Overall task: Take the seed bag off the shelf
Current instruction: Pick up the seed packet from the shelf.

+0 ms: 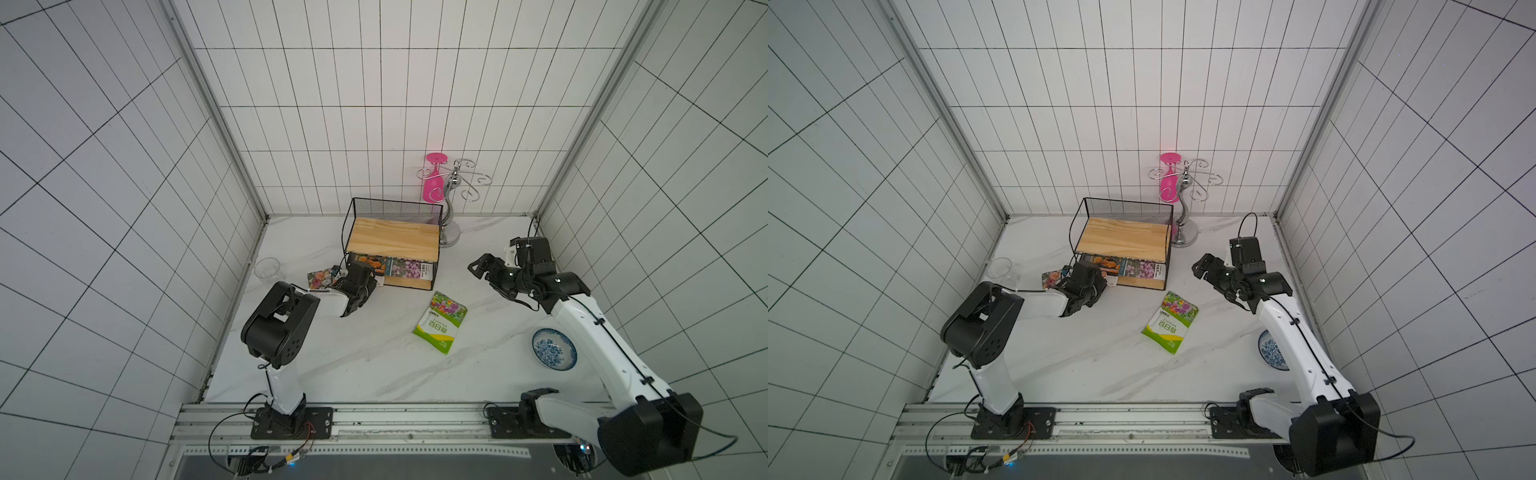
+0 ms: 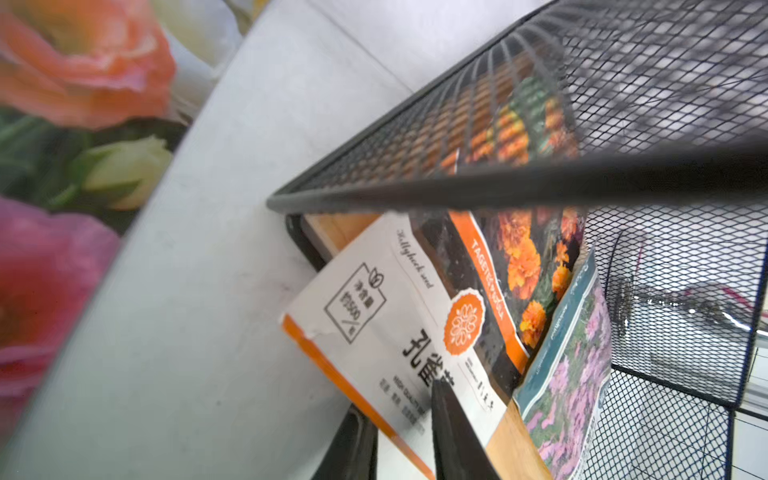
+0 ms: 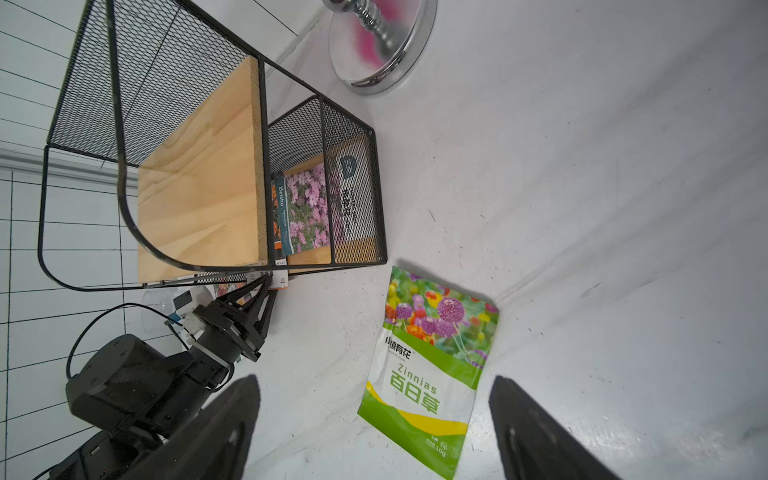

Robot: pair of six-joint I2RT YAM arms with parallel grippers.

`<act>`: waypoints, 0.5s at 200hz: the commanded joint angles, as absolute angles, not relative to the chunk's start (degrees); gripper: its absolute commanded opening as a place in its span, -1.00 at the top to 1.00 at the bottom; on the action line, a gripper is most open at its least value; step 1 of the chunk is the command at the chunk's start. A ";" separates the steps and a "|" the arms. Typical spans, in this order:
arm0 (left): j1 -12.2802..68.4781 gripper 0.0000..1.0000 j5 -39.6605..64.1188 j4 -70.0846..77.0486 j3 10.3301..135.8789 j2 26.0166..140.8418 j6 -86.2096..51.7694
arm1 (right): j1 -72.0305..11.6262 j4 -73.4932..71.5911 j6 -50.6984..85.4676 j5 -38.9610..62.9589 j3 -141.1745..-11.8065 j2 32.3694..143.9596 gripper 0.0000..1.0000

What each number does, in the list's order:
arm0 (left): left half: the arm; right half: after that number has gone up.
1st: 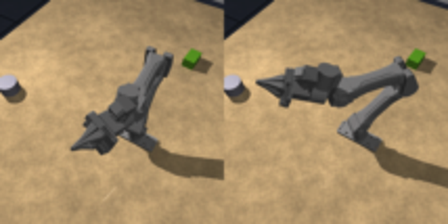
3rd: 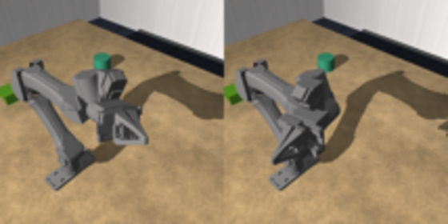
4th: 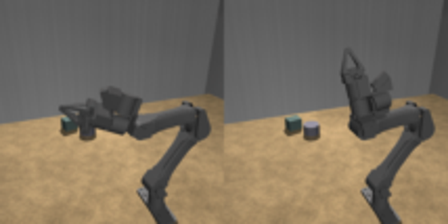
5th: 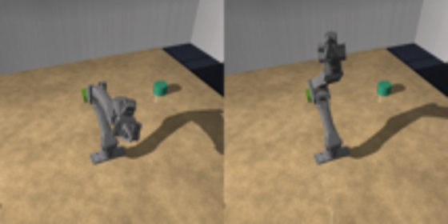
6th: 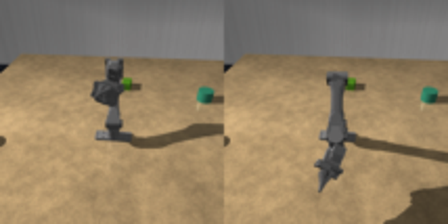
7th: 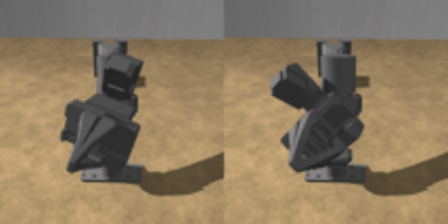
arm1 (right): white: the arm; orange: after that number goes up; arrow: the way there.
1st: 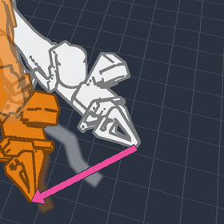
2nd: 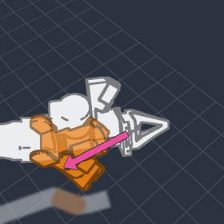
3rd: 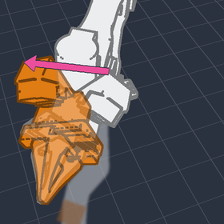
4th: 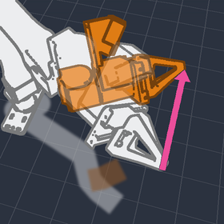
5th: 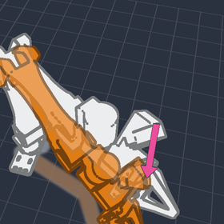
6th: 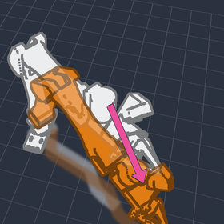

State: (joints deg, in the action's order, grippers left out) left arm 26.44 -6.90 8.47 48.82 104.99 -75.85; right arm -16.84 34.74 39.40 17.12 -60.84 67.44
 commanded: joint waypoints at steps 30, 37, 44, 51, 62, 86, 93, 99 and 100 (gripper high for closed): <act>26.53 0.89 -7.12 4.83 46.96 106.76 -76.09 | -16.44 35.77 38.31 17.10 -59.25 67.41 -0.82; 26.61 0.91 -7.35 4.58 46.73 106.26 -76.01 | -16.44 35.68 38.29 17.14 -59.12 67.44 -0.82; 26.63 0.95 -7.57 4.20 46.45 105.74 -76.16 | -16.44 35.69 38.32 16.98 -59.02 67.33 -0.82; 26.64 0.95 -7.88 3.83 46.17 105.05 -76.27 | -16.44 35.68 38.32 16.99 -58.95 67.28 -0.82; 26.68 0.99 -8.39 3.04 45.81 104.02 -76.30 | -16.44 35.60 38.32 16.95 -58.95 67.24 -0.82; 26.72 1.00 -9.04 2.45 45.51 102.25 -75.89 | -16.44 35.60 38.31 16.87 -59.14 67.37 -0.82; 26.71 1.00 -9.02 2.48 45.65 102.04 -75.53 | -16.44 35.60 38.32 16.83 -59.15 67.42 -0.82; 26.67 1.00 -8.88 2.50 45.92 101.85 -75.16 | -16.44 35.60 38.27 16.86 -59.16 67.50 -0.82; 26.65 1.00 -8.83 2.57 45.94 101.81 -75.11 | -16.44 35.60 38.25 16.82 -59.20 67.50 -0.82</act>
